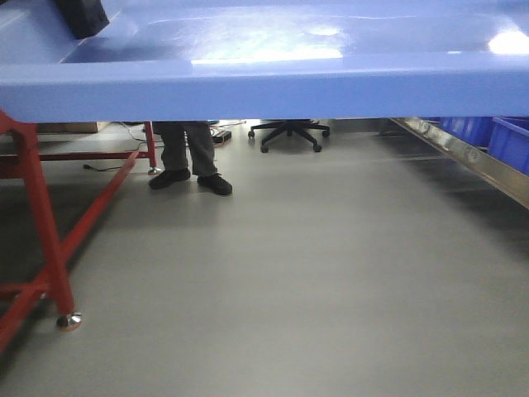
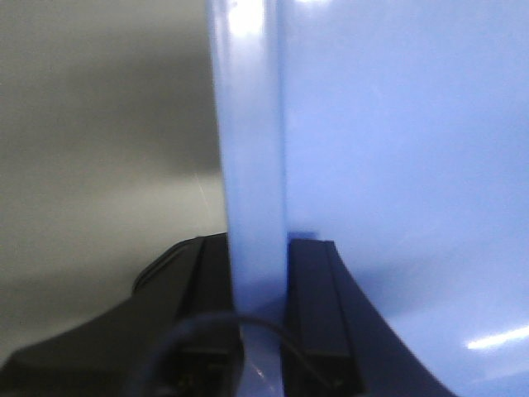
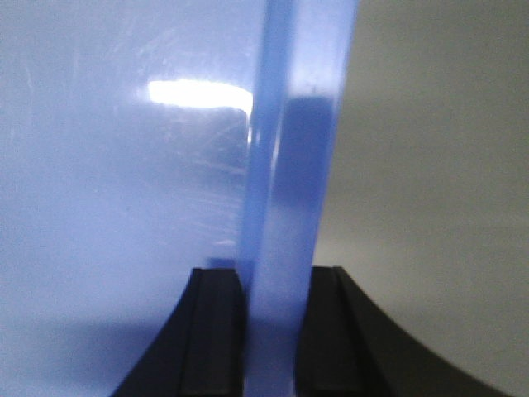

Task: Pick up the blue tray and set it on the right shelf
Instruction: 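Hold the tray with both grippers while the base turns away from the table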

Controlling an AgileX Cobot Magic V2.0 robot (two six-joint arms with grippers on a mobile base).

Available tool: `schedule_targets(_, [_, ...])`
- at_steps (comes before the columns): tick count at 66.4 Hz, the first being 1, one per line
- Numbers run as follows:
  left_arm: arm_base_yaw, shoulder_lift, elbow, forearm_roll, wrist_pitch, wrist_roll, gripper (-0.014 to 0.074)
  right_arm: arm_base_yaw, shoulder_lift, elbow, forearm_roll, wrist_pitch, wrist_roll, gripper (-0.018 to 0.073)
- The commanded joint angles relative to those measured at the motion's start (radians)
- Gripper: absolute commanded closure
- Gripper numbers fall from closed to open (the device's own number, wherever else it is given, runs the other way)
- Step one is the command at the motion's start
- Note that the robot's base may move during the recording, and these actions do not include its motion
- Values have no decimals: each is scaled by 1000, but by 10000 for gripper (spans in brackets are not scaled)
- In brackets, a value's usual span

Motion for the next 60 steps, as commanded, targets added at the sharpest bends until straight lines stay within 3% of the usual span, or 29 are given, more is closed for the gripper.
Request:
schedule_targets(1, [-5, -29, -24, 36, 102, 21, 645, -8, -23, -27, -76, -36, -28, 496])
schedule_targets(60, [-5, -29, -24, 15, 102, 21, 645, -8, -23, -27, -76, -36, -28, 496])
